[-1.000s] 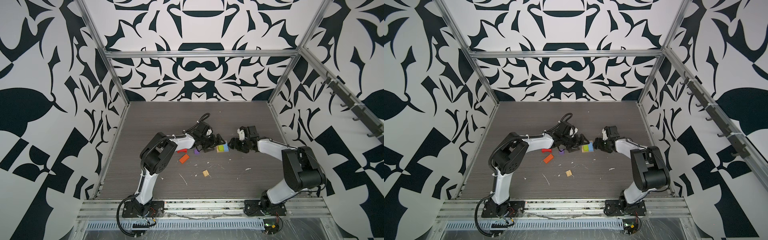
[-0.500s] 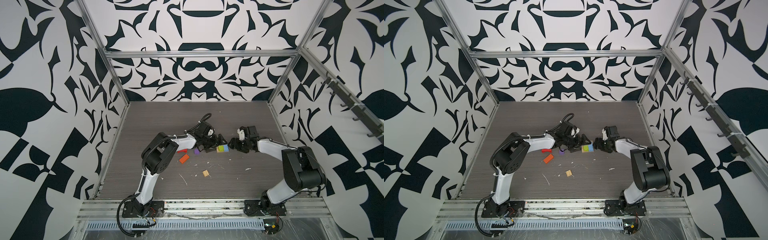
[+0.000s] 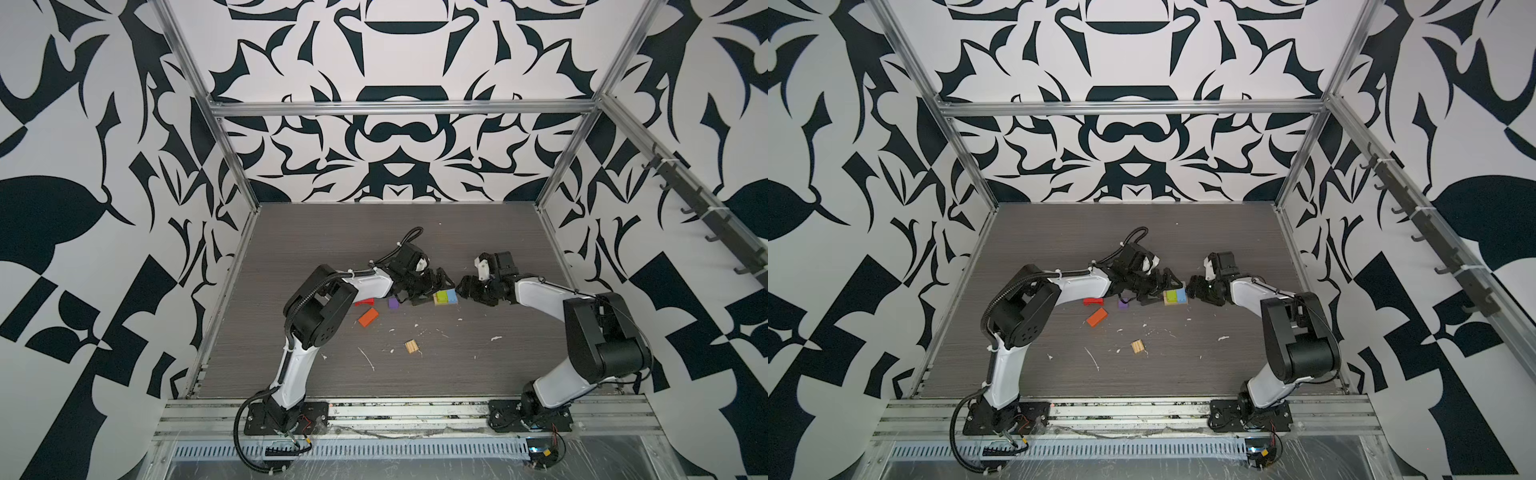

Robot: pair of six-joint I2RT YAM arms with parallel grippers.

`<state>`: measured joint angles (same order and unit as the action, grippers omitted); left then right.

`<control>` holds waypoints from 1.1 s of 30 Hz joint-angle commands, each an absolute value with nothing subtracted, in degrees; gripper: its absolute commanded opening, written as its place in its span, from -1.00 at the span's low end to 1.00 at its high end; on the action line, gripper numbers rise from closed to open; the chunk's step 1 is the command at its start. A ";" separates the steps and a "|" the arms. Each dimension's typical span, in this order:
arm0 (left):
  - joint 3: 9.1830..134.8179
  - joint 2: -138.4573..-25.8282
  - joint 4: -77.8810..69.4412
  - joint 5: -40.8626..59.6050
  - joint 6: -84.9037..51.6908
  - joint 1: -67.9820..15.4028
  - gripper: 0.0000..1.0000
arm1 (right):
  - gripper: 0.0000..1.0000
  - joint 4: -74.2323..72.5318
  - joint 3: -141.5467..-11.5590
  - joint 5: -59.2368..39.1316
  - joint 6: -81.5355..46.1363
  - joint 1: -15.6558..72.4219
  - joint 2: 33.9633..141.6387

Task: Build the wood block tower
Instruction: 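Raise the right gripper away while the left gripper moves toward the red arch block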

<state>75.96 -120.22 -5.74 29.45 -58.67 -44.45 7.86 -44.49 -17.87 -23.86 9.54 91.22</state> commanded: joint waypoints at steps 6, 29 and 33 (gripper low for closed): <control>76.87 -121.16 -6.86 30.07 -59.33 -44.82 0.95 | 0.40 7.40 -44.45 -18.53 -23.41 9.84 91.49; 75.81 -117.46 -3.40 28.61 -57.57 -44.78 0.94 | 0.40 9.38 -44.24 -12.83 -24.36 9.76 87.32; 76.02 -116.10 -1.59 27.98 -56.39 -44.74 0.94 | 0.40 10.77 -44.20 -11.15 -24.35 9.83 83.82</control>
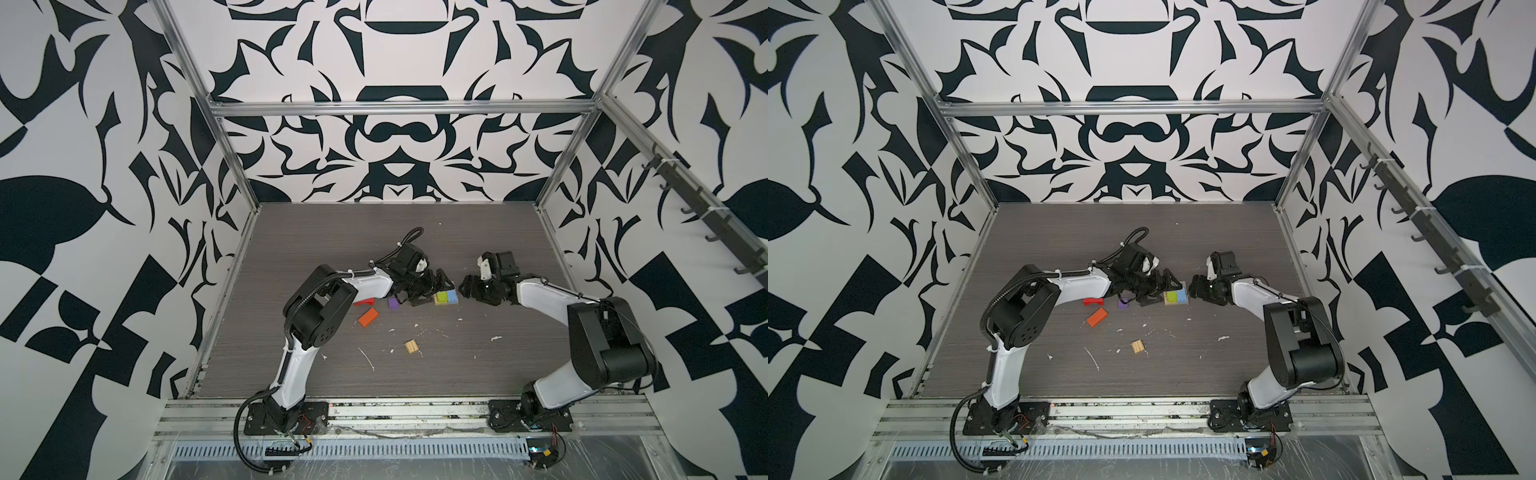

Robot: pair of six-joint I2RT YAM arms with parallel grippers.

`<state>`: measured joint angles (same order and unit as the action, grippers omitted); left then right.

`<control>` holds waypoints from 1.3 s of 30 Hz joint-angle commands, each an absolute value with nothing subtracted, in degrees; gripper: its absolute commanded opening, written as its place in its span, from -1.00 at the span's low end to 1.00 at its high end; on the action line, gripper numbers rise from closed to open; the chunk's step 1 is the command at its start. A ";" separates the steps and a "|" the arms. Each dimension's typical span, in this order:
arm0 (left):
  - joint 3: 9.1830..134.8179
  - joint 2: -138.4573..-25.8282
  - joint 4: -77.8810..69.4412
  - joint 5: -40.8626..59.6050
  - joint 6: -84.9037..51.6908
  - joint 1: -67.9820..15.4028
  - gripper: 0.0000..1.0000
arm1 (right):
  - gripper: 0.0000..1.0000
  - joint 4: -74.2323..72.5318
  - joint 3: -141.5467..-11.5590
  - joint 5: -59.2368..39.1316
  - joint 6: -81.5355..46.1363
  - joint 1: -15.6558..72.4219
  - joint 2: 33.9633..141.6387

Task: Build the wood block tower
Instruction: 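Raise the right gripper away while the left gripper moves toward the red arch block, then lower the left gripper and close it on the red arch block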

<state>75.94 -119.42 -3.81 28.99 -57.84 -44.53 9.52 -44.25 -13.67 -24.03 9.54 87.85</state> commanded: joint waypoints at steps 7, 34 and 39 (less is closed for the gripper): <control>77.70 -112.50 5.54 25.92 -52.38 -44.56 0.95 | 0.41 15.98 -46.62 -12.31 -23.31 9.79 79.57; 62.58 -87.50 25.14 16.17 -42.68 -26.40 0.98 | 0.50 24.11 -60.88 -6.21 -18.08 34.98 84.09; 62.55 -87.03 30.56 11.38 -39.63 -25.69 0.97 | 0.55 23.62 -61.96 -6.21 -19.46 36.86 85.85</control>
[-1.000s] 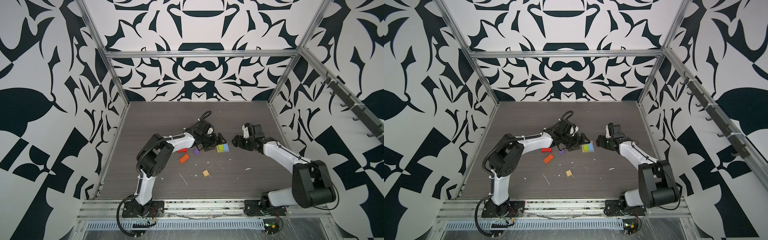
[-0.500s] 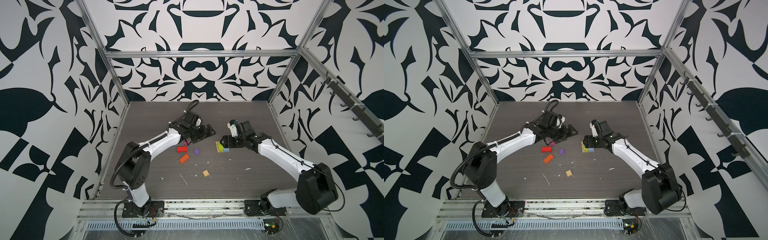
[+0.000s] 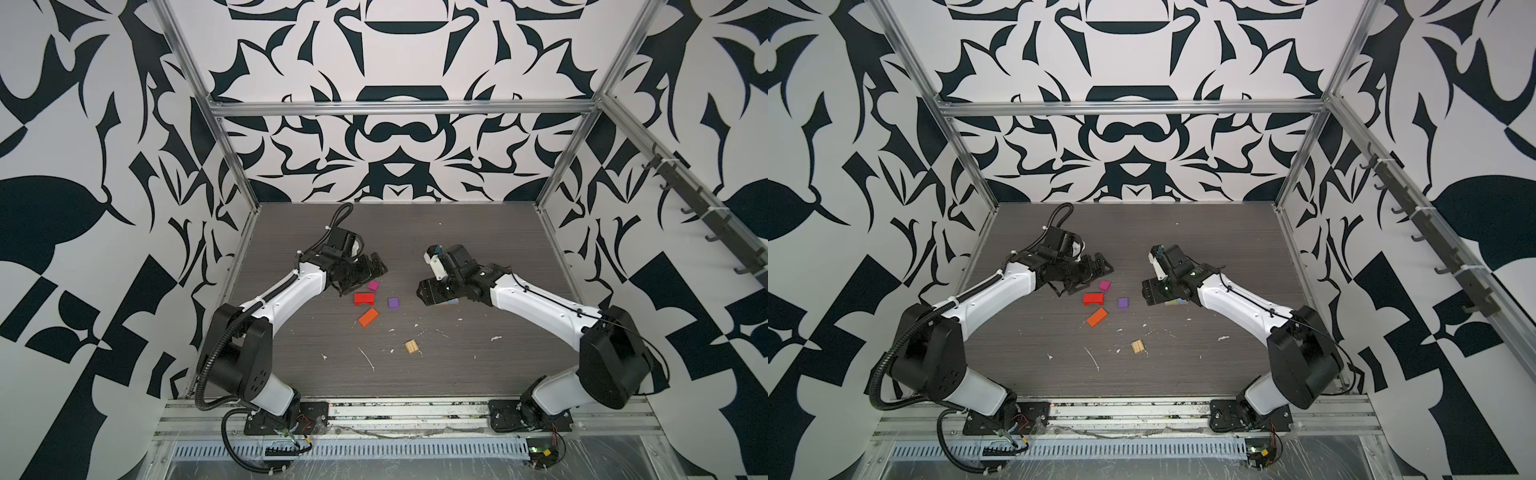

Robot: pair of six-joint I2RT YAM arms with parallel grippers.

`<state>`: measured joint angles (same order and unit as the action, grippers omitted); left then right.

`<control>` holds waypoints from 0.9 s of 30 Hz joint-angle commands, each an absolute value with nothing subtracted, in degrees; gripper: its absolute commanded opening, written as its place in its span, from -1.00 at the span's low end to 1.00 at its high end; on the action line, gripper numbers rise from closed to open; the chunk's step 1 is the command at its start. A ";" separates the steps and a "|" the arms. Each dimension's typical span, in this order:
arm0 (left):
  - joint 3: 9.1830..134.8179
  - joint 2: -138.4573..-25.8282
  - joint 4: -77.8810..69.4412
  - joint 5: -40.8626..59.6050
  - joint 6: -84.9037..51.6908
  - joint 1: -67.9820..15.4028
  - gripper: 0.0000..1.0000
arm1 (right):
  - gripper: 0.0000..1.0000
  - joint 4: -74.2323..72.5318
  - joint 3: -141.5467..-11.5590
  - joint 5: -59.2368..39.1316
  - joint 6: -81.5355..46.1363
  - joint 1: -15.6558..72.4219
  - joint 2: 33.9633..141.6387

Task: Build the wood block tower
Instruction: 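Lower the left gripper and close it on the red arch block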

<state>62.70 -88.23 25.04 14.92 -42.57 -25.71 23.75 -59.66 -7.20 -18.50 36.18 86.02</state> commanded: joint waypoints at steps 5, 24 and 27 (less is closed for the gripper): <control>62.72 -88.26 33.02 8.90 -38.42 -25.71 0.97 | 0.60 22.28 -63.72 -7.26 -21.78 39.02 87.74; 69.98 -100.82 40.64 -2.44 -35.95 -30.39 0.77 | 0.83 24.14 -63.58 -1.62 -24.60 39.51 85.12; 71.07 -102.40 41.29 -3.89 -35.79 -30.83 0.77 | 0.84 24.36 -63.12 -0.90 -24.26 39.55 84.58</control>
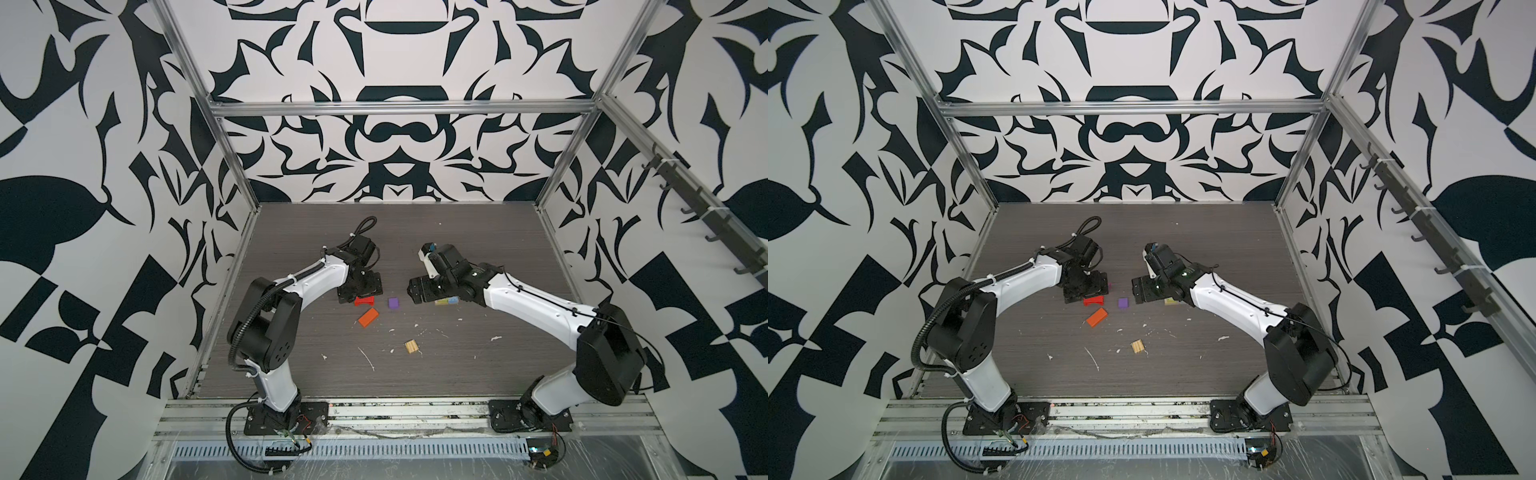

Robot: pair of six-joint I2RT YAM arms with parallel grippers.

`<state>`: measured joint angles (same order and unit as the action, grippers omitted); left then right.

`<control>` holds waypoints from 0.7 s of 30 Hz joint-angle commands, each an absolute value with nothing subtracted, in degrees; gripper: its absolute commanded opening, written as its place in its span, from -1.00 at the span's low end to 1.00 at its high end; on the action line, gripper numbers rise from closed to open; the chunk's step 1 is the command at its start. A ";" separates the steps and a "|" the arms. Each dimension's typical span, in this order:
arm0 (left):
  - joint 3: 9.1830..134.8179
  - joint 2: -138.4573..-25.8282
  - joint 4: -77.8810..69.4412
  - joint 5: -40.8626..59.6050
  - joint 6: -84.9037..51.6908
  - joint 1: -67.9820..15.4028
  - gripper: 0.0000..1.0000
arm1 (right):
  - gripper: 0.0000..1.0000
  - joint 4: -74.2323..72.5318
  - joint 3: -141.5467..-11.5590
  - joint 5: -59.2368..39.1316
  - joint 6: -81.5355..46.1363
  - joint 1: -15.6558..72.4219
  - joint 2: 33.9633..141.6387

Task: Build the wood block tower
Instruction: 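Lower the left gripper and close it on the red arch block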

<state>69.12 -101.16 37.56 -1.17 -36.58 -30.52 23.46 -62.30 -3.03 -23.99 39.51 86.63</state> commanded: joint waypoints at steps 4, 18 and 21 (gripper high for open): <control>71.72 -104.12 41.97 -5.31 -35.90 -31.05 0.74 | 0.84 24.42 -62.56 -0.44 -24.18 39.60 84.29; 74.21 -108.14 42.35 -6.13 -35.94 -32.12 0.48 | 0.83 25.29 -63.02 0.78 -23.79 39.46 84.11; 74.87 -108.94 42.89 -6.15 -35.92 -32.50 0.40 | 0.82 25.55 -62.81 1.06 -23.48 39.46 83.88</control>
